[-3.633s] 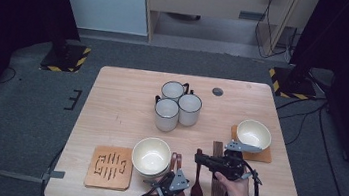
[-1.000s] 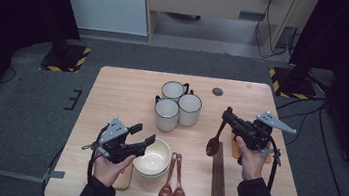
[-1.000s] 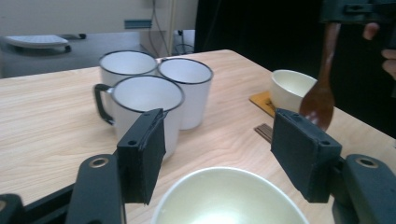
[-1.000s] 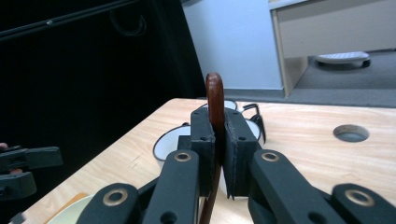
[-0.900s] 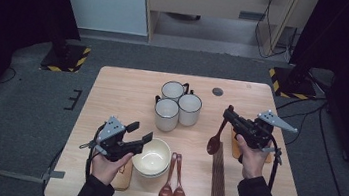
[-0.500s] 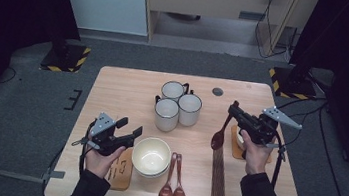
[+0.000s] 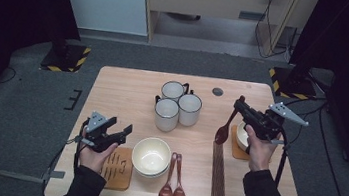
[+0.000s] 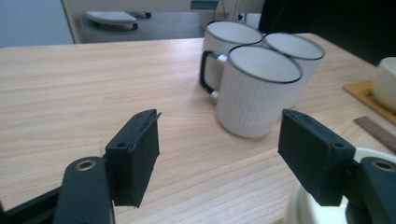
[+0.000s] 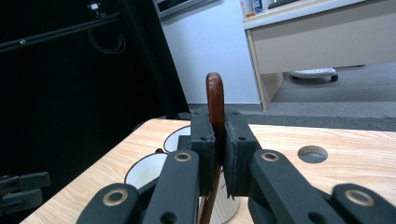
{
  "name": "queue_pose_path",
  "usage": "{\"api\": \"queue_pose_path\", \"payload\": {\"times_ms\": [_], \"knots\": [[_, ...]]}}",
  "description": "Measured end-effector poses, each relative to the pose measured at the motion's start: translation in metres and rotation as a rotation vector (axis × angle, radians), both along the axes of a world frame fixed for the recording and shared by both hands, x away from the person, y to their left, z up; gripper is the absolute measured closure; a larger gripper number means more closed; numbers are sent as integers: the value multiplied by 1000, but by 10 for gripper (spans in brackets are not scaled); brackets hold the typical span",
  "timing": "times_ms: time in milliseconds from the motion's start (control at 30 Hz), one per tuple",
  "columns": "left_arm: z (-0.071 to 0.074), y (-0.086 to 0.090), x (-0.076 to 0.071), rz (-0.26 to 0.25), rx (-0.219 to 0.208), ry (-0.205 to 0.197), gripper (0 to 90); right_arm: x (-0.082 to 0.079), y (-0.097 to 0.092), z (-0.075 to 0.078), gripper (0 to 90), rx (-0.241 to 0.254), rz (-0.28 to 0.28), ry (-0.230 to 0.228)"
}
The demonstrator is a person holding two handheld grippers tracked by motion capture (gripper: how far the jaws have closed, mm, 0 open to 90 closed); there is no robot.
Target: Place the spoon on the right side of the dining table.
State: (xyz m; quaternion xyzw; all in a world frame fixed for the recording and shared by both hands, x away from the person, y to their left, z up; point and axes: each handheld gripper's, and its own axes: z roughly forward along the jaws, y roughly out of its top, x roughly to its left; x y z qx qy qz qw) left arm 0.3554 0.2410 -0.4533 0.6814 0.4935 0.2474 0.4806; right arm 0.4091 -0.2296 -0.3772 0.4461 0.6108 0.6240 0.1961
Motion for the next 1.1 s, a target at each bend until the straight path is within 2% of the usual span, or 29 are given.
{"api": "queue_pose_path", "payload": {"times_ms": [100, 200, 333, 633, 767, 867, 1100], "knots": [[-5, 6, 3, 18, 8, 17, 278, 1, -1, 1, 842, 0, -8, 2], [-10, 12, 6, 45, 42, 28, 271, 4, -4, 2, 842, 0, -22, 3], [-16, 20, 8, 69, 58, 47, 267, 6, -8, 2, 842, -1, -39, 4], [-35, 35, 18, 109, 103, 117, 245, 9, -18, 3, 842, 7, -70, 8], [-43, 39, 21, 120, 119, 149, 239, 11, -22, 3, 842, 20, -74, 13], [-46, 40, 24, 124, 149, 172, 235, 12, -23, 3, 842, 15, -83, 11], [-56, 41, 29, 111, 201, 227, 224, 13, -28, 9, 842, 12, -102, 6]]}}
